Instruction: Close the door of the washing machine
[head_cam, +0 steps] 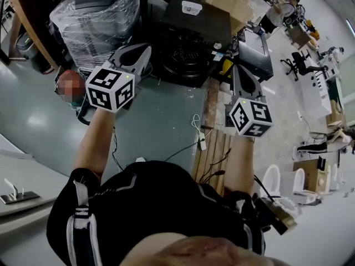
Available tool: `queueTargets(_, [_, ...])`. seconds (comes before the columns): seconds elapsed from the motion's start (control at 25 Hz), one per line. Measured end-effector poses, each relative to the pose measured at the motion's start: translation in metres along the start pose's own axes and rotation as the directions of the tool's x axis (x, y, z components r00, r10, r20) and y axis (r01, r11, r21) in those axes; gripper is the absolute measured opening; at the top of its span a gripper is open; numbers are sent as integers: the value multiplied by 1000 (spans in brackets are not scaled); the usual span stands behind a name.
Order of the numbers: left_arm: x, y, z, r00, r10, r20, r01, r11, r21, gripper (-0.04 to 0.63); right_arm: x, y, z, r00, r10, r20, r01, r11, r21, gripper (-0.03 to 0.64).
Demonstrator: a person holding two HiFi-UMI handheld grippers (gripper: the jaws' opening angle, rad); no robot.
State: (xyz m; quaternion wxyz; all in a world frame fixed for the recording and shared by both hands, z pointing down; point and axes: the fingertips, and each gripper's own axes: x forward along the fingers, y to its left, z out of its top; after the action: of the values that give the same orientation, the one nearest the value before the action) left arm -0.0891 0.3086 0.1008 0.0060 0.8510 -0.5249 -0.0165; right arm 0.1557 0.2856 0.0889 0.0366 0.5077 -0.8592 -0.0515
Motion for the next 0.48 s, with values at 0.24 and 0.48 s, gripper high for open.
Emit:
queueTargets(0.24, [-8, 20, 2, 1000, -18, 7, 18, 1000, 16, 3, 14, 16, 3, 1000, -11, -6, 11, 1000, -6, 5])
queueTargets(0.48, [-18, 60, 1, 999, 43, 26, -45, 996, 71, 3, 23, 40, 7, 999, -34, 5, 34, 998, -51, 5])
